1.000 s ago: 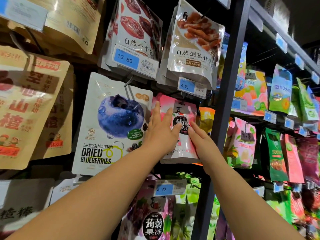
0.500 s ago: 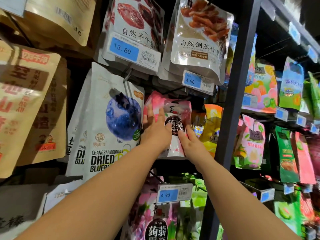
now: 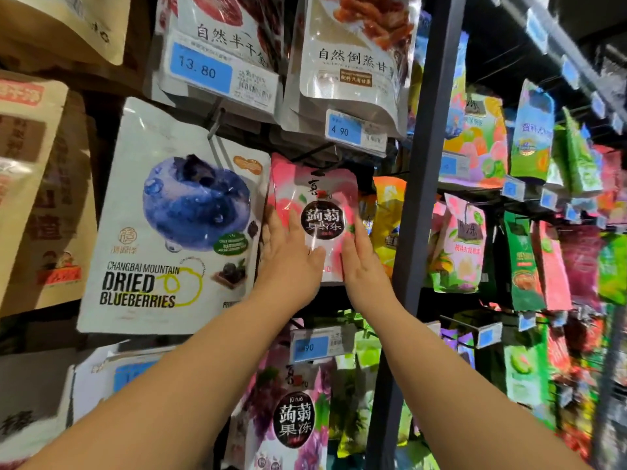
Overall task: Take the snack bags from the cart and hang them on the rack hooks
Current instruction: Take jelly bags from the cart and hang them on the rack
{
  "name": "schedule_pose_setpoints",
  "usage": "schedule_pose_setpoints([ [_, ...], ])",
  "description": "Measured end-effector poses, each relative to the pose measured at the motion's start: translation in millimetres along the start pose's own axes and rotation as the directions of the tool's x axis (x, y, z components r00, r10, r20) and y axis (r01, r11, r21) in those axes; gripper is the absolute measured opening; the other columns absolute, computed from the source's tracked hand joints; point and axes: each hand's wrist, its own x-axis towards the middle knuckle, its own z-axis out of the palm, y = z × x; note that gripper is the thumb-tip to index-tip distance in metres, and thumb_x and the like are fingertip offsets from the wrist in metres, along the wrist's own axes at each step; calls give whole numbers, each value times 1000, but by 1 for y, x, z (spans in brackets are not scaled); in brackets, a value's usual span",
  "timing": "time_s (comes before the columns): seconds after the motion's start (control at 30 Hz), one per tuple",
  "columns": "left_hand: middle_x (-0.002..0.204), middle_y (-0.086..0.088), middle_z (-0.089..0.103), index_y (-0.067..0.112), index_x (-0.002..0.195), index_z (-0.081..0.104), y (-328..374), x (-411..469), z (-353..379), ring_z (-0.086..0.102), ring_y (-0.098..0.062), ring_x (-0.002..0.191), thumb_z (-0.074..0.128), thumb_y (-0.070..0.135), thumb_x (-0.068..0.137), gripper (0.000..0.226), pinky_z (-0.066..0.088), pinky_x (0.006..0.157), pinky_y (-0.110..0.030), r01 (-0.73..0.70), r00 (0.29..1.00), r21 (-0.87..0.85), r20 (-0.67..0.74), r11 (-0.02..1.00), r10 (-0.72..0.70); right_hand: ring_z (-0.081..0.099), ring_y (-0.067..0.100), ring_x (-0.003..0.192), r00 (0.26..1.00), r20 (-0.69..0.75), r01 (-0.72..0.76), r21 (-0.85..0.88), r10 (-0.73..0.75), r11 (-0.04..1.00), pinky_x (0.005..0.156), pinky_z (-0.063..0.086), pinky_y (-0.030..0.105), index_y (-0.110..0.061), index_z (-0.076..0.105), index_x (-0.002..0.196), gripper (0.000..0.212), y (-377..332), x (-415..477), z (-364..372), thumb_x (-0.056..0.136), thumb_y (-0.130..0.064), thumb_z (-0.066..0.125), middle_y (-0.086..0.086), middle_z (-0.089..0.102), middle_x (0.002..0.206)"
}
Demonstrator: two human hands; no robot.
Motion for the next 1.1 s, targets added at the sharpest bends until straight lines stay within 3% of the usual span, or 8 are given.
schedule_pose_setpoints([
  [0.1,156,-7,-28,14,152,-8,4,-23,4,-23,-21,145,38,33,101,72,-9,117,-34,-94,995,-16,-32,995,94,26,-7,128,1000,0,30,36,-30,999,108,22,17,-31,19,154,50,-10,-23,-10,105,-39,27,-23,32,135],
  [0.2,159,-1,-21,15,153,-2,9,-54,12,-22,-14,145,32,38,101,66,-13,113,-27,-186,981,-54,-62,981,183,34,3,137,997,-67,34,55,-30,998,115,25,23,-24,37,148,50,-6,-47,-22,104,-45,29,-14,39,148],
  [0.37,136,-7,43,14,135,46,16,-122,52,31,-24,128,30,46,90,58,17,107,-29,-360,928,-91,-140,929,346,62,13,107,987,-125,-78,170,100,982,89,53,38,-25,64,115,39,25,-110,-53,98,-45,35,-2,64,115],
  [0.53,112,-3,48,13,113,54,20,-214,129,34,-16,104,28,50,87,52,24,88,-23,-328,908,-292,166,899,385,62,9,88,908,-104,-393,122,405,912,73,49,26,-36,63,100,28,75,-225,-104,95,-45,37,-10,65,99],
  [0.67,111,-8,52,11,112,56,11,-320,200,40,-22,107,23,57,81,65,30,96,-34,-270,741,-289,546,919,390,58,8,84,736,-145,-665,25,661,747,74,47,19,-22,61,102,26,116,-352,-141,105,-26,36,-2,61,91],
  [0.8,109,-3,55,17,108,57,12,-418,243,51,-27,103,17,60,76,67,40,90,-34,-305,483,-237,796,922,364,54,18,76,458,-206,-882,13,865,470,73,42,29,-20,57,96,20,135,-472,-168,103,-29,40,14,61,99],
  [0.97,115,-6,58,17,114,57,12,-496,269,51,-27,110,18,62,78,69,42,91,-36,-352,199,-259,918,899,343,50,18,98,193,-229,-981,-80,954,179,83,45,31,-21,55,114,20,137,-591,-190,104,-23,38,2,53,108],
  [1.1,118,-4,55,18,115,55,12,-524,287,46,-25,115,22,63,78,68,37,95,-35,-348,64,-239,959,907,277,56,25,95,36,-249,-996,-85,968,15,83,42,33,-16,55,97,26,135,-647,-198,104,-33,38,11,60,100],
])
